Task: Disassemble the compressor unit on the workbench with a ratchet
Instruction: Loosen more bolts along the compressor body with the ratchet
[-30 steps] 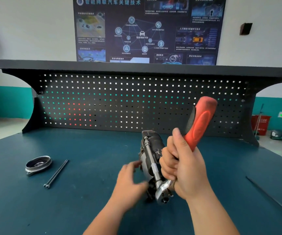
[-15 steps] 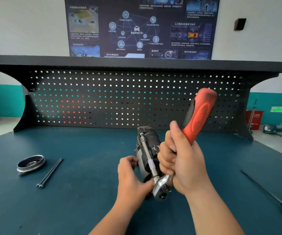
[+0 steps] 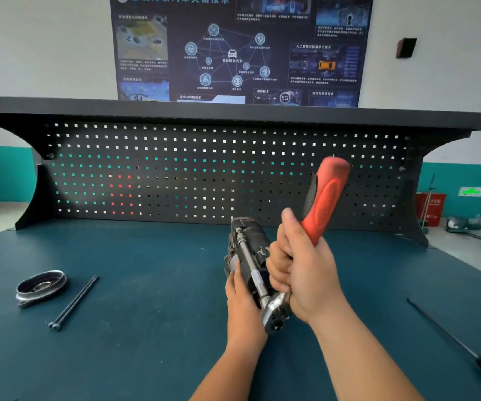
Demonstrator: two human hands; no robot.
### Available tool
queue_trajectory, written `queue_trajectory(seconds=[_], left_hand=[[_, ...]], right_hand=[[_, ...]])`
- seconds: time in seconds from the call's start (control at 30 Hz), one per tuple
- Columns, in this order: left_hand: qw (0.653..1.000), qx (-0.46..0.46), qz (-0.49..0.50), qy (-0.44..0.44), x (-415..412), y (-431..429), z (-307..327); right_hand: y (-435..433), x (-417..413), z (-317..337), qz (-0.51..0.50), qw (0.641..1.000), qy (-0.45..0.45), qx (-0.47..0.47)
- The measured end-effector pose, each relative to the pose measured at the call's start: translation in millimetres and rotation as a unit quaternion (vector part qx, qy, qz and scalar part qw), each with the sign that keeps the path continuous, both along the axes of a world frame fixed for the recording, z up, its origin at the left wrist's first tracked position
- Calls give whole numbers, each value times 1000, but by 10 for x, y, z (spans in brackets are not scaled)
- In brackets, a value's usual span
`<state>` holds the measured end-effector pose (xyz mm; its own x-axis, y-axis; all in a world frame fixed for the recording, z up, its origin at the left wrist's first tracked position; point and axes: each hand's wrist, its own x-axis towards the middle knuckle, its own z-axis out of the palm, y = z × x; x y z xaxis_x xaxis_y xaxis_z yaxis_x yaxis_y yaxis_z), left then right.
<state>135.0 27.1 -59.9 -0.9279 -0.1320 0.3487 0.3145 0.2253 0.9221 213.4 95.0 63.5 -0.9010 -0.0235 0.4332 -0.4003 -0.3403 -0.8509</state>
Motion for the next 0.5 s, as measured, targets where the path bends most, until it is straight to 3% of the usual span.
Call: queue_trajectory(seconds=[0.07,0.13,0.27,0.33,0.5], left_hand=[[999,-48,12,-1,-3,-23,-7],[999,-40,2,-17,37,-97,17],[989,129,40,64,208,-273,160],[984,178,0,14,325,-311,230],[958,203,-150,-137,514,-241,315]], right_hand=[[32,-38,-67,0,1000,1,-19],[75,-52,-96,7,999,-3,-42],[119,-52,-90,10,998,-18,-65],[107,-58,-85,13,998,-9,-64],[99,-33,-70,7,998,-12,-68]])
